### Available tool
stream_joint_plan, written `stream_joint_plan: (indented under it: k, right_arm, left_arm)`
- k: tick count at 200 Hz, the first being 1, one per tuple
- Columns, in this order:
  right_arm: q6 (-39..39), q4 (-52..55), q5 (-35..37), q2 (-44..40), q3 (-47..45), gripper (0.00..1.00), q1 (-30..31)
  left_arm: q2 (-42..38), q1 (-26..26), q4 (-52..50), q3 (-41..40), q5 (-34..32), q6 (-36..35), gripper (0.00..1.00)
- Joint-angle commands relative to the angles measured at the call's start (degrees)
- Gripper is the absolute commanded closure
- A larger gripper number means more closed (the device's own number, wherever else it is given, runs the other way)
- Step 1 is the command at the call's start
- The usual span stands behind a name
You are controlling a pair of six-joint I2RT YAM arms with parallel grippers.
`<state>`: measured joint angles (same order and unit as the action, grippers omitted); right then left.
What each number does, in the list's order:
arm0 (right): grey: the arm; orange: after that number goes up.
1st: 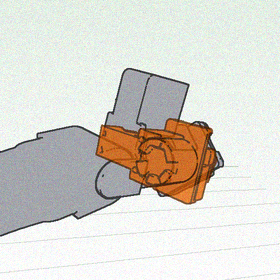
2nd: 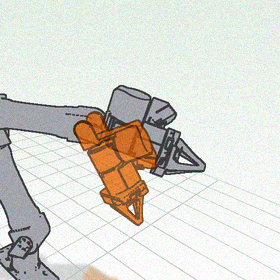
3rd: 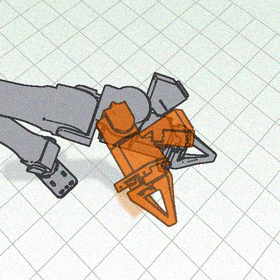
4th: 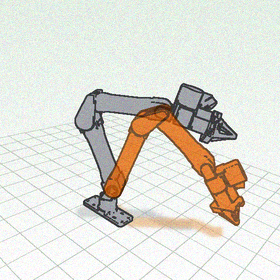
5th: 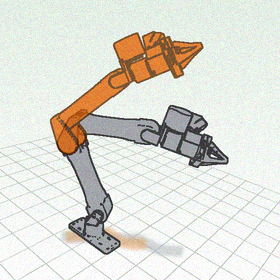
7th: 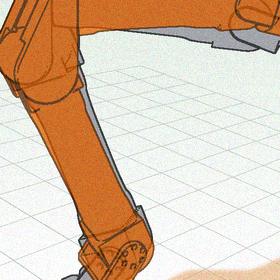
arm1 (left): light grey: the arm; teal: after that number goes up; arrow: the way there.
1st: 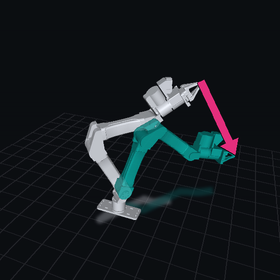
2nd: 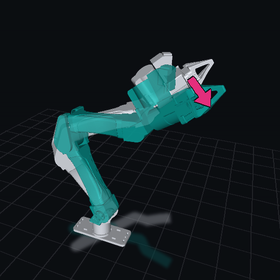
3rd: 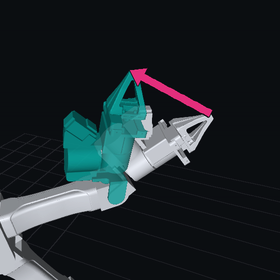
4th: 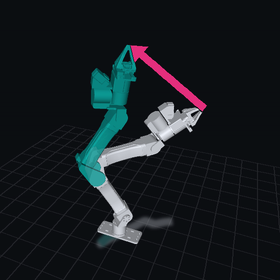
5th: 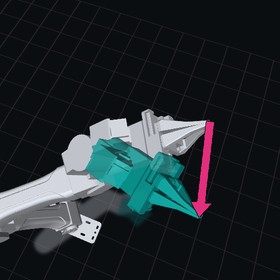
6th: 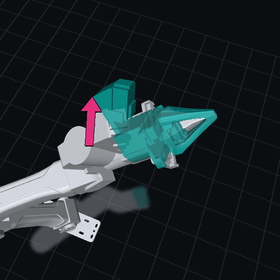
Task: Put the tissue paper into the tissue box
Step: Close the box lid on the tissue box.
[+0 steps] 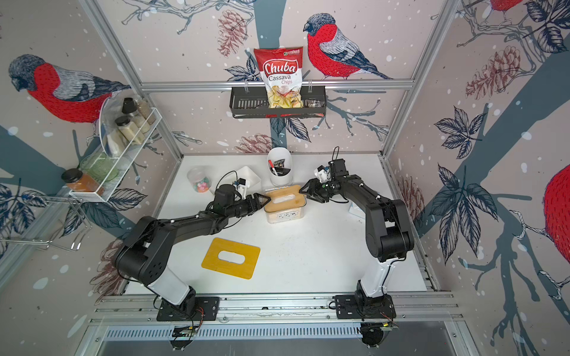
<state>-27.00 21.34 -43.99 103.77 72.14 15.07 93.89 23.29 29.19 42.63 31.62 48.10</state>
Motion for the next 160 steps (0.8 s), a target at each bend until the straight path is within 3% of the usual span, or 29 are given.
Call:
stream_joint_plan:
  k: [1,160]
  right_arm:
    - [0.6,-1.8,-0.1,0.3,0.1,0.43,0.4]
    - [3.5,-1.6,3.1,1.4,0.5,0.49,2.5]
  left_arm:
    - [-0.4,0.4,2.3,0.0,1.9,0.6,0.27]
    - [-1.3,0.5,2.2,-0.3,2.2,0.9,0.27]
